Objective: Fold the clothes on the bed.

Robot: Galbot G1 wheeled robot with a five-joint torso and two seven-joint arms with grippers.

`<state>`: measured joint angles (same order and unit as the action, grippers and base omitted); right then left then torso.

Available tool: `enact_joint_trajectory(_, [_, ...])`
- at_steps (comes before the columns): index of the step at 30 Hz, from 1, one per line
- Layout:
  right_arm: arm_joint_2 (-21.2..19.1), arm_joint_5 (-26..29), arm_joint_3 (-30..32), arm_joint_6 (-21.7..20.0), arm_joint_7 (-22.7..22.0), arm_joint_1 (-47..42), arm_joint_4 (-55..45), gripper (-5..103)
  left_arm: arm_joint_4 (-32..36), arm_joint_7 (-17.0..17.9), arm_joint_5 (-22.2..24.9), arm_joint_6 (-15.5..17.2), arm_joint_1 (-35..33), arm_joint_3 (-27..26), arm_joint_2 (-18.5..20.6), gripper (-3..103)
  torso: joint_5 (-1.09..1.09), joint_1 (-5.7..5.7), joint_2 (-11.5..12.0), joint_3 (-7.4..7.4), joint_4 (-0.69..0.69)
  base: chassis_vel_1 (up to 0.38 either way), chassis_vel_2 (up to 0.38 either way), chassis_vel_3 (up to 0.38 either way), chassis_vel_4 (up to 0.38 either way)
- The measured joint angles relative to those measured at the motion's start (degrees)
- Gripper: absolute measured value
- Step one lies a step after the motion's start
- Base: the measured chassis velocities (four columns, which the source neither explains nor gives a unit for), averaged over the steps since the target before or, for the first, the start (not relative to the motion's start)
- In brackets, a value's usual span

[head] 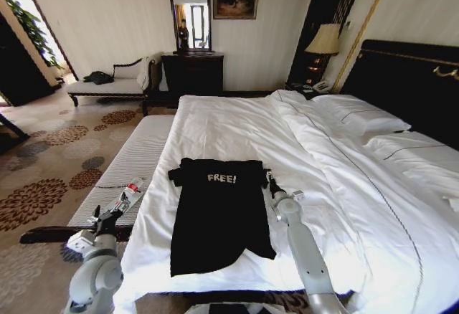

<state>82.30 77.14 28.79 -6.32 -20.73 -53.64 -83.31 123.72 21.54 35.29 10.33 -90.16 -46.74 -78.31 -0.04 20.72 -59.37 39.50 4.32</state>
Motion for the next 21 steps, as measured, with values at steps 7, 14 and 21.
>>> enact_joint_trajectory(7, [-0.43,-1.15,0.31,0.17,0.86,0.58,1.40,74,-0.59,0.09,0.03,-0.04,0.09,-0.30,0.01,100,0.00,0.00,0.00,0.00,0.02,0.000,0.000,0.000,0.000])
enact_joint_trajectory(14, [-0.26,-2.63,0.40,0.45,0.97,1.28,2.46,51,-1.08,0.24,0.15,-0.25,0.17,-0.75,0.61,100,0.00,0.00,0.00,0.00,0.01,0.000,0.000,0.000,0.000])
enact_joint_trajectory(21, [0.04,-4.11,0.31,1.37,0.81,2.00,3.39,30,-1.43,0.36,0.24,-0.30,0.31,-0.91,0.95,100,0.01,0.00,0.00,0.00,0.01,0.000,0.000,0.000,0.000])
